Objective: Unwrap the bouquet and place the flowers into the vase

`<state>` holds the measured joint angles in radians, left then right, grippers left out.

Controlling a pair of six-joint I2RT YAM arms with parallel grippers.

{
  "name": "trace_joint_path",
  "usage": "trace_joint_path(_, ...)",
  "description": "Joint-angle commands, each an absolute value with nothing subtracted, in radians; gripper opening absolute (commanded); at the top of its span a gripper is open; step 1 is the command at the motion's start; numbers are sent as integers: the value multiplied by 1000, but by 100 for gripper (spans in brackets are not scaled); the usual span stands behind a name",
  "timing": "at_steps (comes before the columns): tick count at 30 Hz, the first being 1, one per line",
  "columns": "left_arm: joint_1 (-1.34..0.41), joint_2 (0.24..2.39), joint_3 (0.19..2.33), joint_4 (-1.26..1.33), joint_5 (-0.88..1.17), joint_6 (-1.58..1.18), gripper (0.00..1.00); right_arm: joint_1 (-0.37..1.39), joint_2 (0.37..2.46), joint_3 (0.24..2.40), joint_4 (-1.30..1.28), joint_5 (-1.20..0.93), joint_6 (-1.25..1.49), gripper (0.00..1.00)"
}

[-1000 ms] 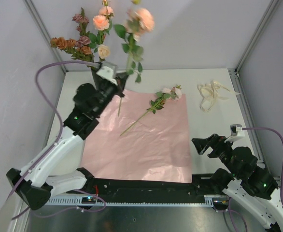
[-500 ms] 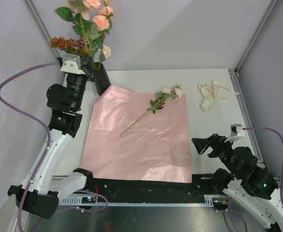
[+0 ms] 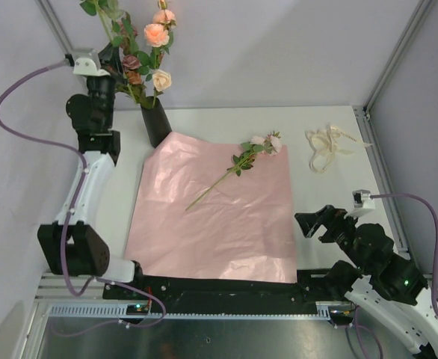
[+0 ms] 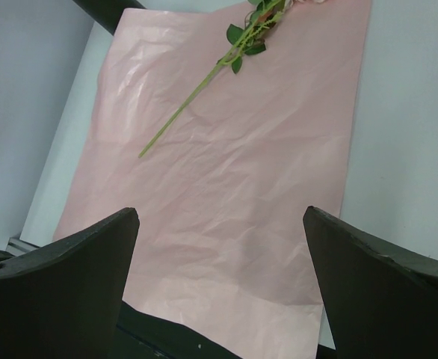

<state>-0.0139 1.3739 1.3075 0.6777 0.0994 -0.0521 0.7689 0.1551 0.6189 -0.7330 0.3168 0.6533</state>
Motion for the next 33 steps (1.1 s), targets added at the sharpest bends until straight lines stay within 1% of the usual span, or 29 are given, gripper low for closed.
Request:
trace_joint_path(1,31,1475,1466,836,190,-147,0,773,185,626,-712,343,646,99)
trace_joint_path(9,76,1685,1572,985,320,-263,0,772,207,657,-730,369,653,99)
trace_joint_path(14,81,1788,1626,1021,377,-307,0,773,244,659,-724,366,655,99)
trace_joint_path(18,80,1839,1605,1049,399,-321,0,771,268,661,-722,358,654,99)
trace_joint_path(25,80,1874,1481,1100,402,-297,1,771,261,675,-725,357,650,99)
trace_joint_path(27,80,1884,1455,1102,394,-300,4,771,256,681,-730,358,648,99)
trace_joint_path(29,80,1893,1430,1103,382,-301,8,770,253,692,-741,362,648,99)
trace_joint_path(31,80,1904,1410,1099,374,-301,15,770,249,700,-748,364,649,99)
trace_joint_path(33,79,1909,1390,1095,368,-300,24,771,244,704,-749,362,651,99)
